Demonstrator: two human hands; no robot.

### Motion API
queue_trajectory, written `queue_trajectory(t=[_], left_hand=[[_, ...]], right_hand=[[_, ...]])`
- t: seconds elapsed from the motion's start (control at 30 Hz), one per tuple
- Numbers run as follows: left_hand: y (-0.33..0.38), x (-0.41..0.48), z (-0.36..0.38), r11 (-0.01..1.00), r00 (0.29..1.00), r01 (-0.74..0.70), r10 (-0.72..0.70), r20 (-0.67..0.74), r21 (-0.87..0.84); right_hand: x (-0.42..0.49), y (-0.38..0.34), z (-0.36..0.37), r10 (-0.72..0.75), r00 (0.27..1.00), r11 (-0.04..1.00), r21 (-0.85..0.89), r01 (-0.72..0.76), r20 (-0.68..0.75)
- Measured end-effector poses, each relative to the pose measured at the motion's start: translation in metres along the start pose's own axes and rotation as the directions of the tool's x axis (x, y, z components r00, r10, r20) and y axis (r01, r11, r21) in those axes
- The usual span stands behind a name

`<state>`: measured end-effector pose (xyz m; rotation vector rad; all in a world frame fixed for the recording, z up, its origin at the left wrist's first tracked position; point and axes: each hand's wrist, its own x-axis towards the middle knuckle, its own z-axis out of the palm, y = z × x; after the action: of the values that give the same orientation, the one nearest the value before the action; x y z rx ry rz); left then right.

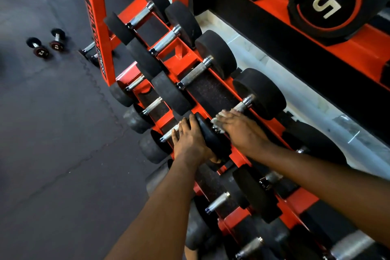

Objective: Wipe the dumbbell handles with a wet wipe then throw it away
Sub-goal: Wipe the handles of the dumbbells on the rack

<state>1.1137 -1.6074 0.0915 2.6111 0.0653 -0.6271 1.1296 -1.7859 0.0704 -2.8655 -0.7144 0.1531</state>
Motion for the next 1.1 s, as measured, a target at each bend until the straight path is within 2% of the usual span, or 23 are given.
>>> queue_trajectory(t=[0.1, 0.17, 0.2, 0.27, 0.33, 0.37, 0.4, 0.47, 0.5, 0.57, 0.63, 0.67, 0.77, 0.83, 0.9, 1.0, 1.1], left_hand=[[0.0, 0.0, -0.001, 1.0, 1.0, -0.011, 0.011, 0.001, -0.002], [0.001, 0.0, -0.002, 1.0, 1.0, -0.004, 0.004, 0.008, 0.016], [0.002, 0.001, -0.003, 1.0, 1.0, 0.0, -0.001, 0.013, 0.023], [0.002, 0.001, -0.002, 1.0, 1.0, 0.005, -0.006, 0.015, 0.021], [0.002, 0.0, -0.003, 1.0, 1.0, 0.006, -0.006, 0.015, 0.024], [0.002, 0.0, -0.003, 1.0, 1.0, 0.008, -0.009, 0.018, 0.024], [0.002, 0.0, -0.003, 1.0, 1.0, 0.011, -0.011, 0.017, 0.023], [0.003, 0.0, -0.003, 1.0, 1.0, 0.007, -0.007, 0.023, 0.025], [0.004, 0.0, -0.003, 1.0, 1.0, 0.009, -0.009, 0.029, 0.02], [0.003, -0.001, -0.003, 1.0, 0.999, 0.018, -0.019, 0.028, 0.011], [0.003, -0.001, -0.003, 1.0, 1.0, 0.013, -0.013, 0.02, 0.011], [0.003, -0.001, -0.003, 1.0, 1.0, 0.009, -0.009, 0.014, 0.015], [0.0, 0.0, -0.002, 1.0, 1.0, -0.004, 0.004, 0.002, 0.016], [-0.001, 0.0, -0.001, 1.0, 1.0, -0.006, 0.006, 0.006, 0.014], [-0.001, 0.001, 0.0, 1.0, 1.0, -0.005, 0.005, 0.001, 0.018], [0.0, 0.002, -0.001, 1.0, 1.0, 0.005, -0.005, 0.014, 0.016], [0.0, 0.001, -0.002, 1.0, 1.0, 0.019, -0.019, 0.016, 0.012]], right_hand=[[0.019, 0.02, -0.016, 0.242, 0.97, 0.949, -0.214, -0.23, 0.031], [0.02, 0.012, -0.015, 0.339, 0.941, 0.907, -0.264, -0.328, -0.001], [0.017, 0.004, -0.013, 0.323, 0.946, 0.917, -0.244, -0.316, -0.012], [0.008, -0.009, -0.006, 0.14, 0.99, 0.981, -0.142, -0.133, 0.035], [0.008, -0.004, -0.011, -0.013, 0.991, 0.998, -0.064, 0.021, 0.132], [0.013, 0.004, -0.017, 0.002, 0.987, 0.996, -0.094, 0.014, 0.159], [0.018, 0.013, -0.02, 0.075, 0.987, 0.987, -0.151, -0.053, 0.144], [0.022, 0.018, -0.029, 0.304, 0.952, 0.921, -0.27, -0.28, 0.049], [0.024, 0.011, -0.033, 0.368, 0.928, 0.887, -0.316, -0.335, 0.049], [0.034, -0.008, -0.034, 0.336, 0.933, 0.904, -0.32, -0.282, 0.127], [0.041, -0.023, -0.037, 0.218, 0.94, 0.962, -0.223, -0.161, 0.262], [0.046, -0.024, -0.041, 0.195, 0.926, 0.974, -0.174, -0.144, 0.324], [0.067, -0.005, -0.057, 0.289, 0.847, 0.953, -0.216, -0.211, 0.446], [0.076, 0.002, -0.061, 0.389, 0.816, 0.91, -0.315, -0.269, 0.428], [0.074, -0.006, -0.057, 0.41, 0.836, 0.892, -0.351, -0.284, 0.364], [0.047, -0.028, -0.034, 0.292, 0.94, 0.909, -0.356, -0.215, 0.178], [0.015, -0.024, -0.01, 0.223, 0.973, 0.944, -0.261, -0.2, 0.062]])
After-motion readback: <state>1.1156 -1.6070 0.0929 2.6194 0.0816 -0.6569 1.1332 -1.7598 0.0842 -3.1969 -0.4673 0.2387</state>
